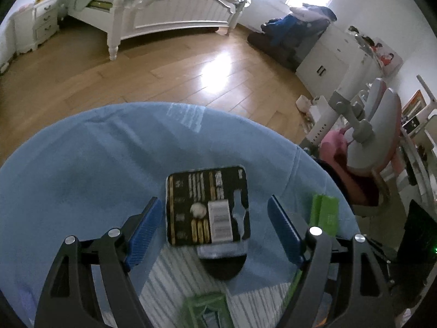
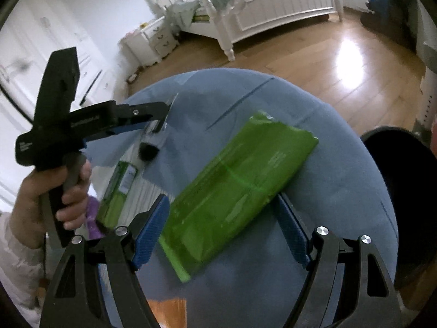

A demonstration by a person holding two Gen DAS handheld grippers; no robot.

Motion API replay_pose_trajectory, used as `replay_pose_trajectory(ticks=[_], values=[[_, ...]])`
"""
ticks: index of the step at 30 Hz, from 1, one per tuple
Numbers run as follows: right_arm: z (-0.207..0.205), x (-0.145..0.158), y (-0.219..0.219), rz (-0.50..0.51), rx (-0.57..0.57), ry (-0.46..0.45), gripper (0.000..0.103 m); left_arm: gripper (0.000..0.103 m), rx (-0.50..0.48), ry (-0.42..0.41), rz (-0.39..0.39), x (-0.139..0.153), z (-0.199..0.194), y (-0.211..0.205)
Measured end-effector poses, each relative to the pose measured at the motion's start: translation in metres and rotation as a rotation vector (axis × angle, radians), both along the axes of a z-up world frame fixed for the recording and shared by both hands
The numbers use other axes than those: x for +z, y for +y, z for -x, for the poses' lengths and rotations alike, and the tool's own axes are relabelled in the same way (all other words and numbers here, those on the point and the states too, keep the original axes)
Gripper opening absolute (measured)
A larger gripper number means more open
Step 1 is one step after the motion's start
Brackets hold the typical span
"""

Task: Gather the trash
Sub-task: 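Grasp the black battery card with the left tool while the right tool grasps the green packet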

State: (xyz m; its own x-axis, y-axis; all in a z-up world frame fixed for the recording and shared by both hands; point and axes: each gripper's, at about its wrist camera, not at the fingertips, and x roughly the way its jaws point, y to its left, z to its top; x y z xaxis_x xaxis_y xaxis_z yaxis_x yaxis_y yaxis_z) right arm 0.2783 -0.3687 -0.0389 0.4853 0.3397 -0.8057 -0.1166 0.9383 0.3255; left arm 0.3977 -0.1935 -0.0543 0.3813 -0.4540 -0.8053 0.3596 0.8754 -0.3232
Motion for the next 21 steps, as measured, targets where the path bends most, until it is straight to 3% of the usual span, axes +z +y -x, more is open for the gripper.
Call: replay_pose_trajectory(ticks=[4, 7, 9, 14, 21], values=[[-0.01, 0.0, 0.014, 0.074, 0.025, -0.015, 0.078, 0.077, -0.044, -0.036, -0.08, -0.002, -0.001, -0.014], [-0.017, -0.001, 0.025, 0.142, 0.049, -0.027, 0.078, 0.065, -0.069, -0.095, -0.208, -0.004, 0.003, -0.026], [-0.018, -0.003, 0.032, 0.195, 0.073, -0.044, 0.072, 0.059, -0.072, -0.115, -0.241, -0.004, 0.005, -0.026], [-0.016, -0.004, 0.036, 0.192, 0.114, -0.062, 0.032, 0.053, -0.074, -0.094, -0.159, -0.002, 0.005, -0.007], [0.003, 0.006, 0.021, 0.082, 0.109, -0.102, 0.011, 0.052, -0.076, -0.119, -0.047, 0.016, 0.021, 0.013]])
